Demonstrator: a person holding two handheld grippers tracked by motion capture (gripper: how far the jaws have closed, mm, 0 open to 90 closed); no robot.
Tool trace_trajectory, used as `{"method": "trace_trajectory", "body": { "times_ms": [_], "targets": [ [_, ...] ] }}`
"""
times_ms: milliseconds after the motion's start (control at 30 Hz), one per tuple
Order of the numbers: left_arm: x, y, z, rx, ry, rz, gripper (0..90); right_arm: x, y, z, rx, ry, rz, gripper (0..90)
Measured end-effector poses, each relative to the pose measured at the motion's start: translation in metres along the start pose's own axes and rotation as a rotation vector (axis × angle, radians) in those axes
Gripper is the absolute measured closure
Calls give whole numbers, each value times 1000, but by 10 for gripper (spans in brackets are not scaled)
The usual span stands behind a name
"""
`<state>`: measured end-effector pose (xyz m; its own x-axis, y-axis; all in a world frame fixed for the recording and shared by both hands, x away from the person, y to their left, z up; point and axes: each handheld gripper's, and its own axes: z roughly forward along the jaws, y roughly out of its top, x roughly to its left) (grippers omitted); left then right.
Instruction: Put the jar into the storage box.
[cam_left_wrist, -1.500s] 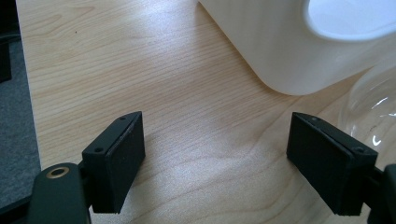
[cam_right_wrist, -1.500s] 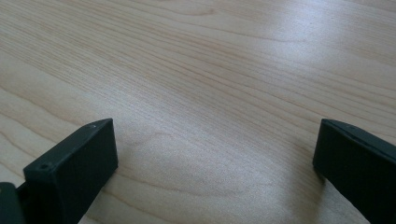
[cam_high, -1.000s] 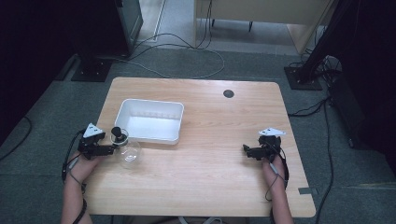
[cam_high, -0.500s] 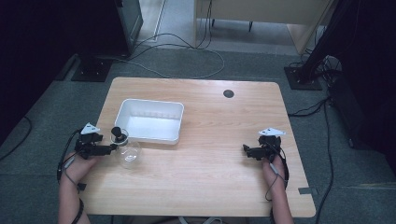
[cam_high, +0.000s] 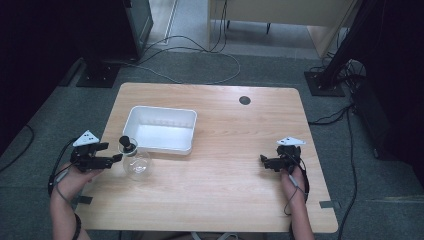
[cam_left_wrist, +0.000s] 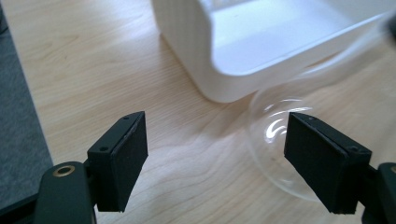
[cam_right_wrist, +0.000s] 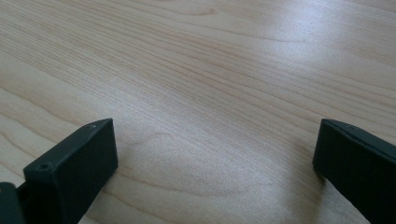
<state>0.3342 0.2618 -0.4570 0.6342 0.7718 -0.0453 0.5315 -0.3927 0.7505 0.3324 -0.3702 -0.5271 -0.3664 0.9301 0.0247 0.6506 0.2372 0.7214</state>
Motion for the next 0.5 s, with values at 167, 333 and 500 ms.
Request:
{"method": "trace_trajectory", "body": {
  "times_ms": [167,333,500],
  "targets": [
    [-7,4,-11,-32,-45,42,216,0,0,0,0,0,0,0],
    [-12,6,-18,-64,-98,72,216,0,0,0,0,0,0,0],
    [-21,7,-21,-94,-154,127,216,0,0,0,0,0,0,0]
  ]
}}
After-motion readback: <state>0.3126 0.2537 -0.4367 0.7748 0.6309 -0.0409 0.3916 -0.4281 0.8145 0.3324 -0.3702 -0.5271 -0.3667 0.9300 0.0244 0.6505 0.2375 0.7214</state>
